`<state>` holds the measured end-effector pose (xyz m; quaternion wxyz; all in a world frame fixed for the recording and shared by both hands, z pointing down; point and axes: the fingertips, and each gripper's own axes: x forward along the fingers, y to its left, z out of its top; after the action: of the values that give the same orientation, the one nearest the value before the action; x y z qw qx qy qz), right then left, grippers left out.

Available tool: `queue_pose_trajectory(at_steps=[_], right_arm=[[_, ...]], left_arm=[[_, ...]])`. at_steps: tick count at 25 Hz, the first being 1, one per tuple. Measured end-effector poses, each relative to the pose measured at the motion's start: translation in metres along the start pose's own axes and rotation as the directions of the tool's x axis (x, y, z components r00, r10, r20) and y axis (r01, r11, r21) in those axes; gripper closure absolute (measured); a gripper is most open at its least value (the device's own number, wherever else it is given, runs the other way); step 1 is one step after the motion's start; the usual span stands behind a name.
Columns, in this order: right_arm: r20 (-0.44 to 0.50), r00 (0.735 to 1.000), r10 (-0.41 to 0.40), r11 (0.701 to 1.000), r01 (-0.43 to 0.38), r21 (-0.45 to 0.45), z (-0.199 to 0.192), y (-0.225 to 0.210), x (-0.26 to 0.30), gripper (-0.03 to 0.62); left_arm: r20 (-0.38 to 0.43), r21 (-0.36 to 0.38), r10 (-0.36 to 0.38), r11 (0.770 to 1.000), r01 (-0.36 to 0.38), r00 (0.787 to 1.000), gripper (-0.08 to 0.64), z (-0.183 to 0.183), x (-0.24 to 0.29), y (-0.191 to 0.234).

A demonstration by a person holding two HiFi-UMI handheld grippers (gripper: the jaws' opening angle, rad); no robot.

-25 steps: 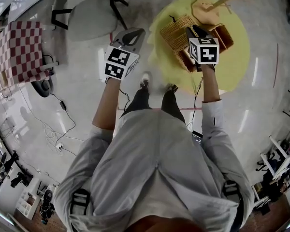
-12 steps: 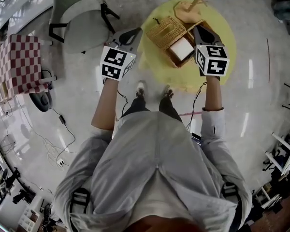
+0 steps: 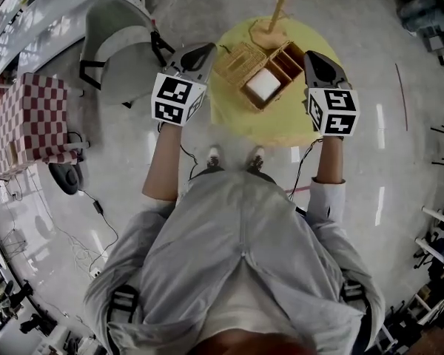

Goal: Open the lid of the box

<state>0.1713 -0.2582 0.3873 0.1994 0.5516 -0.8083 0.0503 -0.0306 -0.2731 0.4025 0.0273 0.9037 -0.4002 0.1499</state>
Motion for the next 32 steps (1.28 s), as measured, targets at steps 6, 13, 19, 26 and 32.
queue_pose_trajectory(at_steps=[6,13,19,26,32], right_arm=[[0.061,0.997,-0.04,0.999,0.04,0.006,0.021,-0.015,-0.042,0.569],[0.126,0.991,-0.045,0.999,0.047,-0.015,0.044,-0.016,-0.075,0.569],[0.142,0.989,-0.039,0.999,0.042,-0.017,0.048,-0.017,-0.088,0.569],[0.111,0.994,-0.022,0.999,0.026,-0.032,0.039,-0.013,-0.084,0.569],[0.096,0.995,-0.018,0.998,0.023,-0.052,0.035,-0.01,-0.08,0.57]], left_arm=[[0.065,0.051,-0.011,0.999,0.008,0.998,0.531,0.041,-0.007,-0.021],[0.123,0.088,-0.019,0.996,0.008,0.992,0.532,0.075,-0.017,-0.038],[0.157,0.098,-0.026,0.995,0.01,0.987,0.531,0.09,-0.025,-0.052],[0.138,0.095,-0.033,0.995,0.02,0.99,0.531,0.083,-0.023,-0.059],[0.128,0.089,-0.031,0.996,0.019,0.991,0.531,0.078,-0.023,-0.058]])
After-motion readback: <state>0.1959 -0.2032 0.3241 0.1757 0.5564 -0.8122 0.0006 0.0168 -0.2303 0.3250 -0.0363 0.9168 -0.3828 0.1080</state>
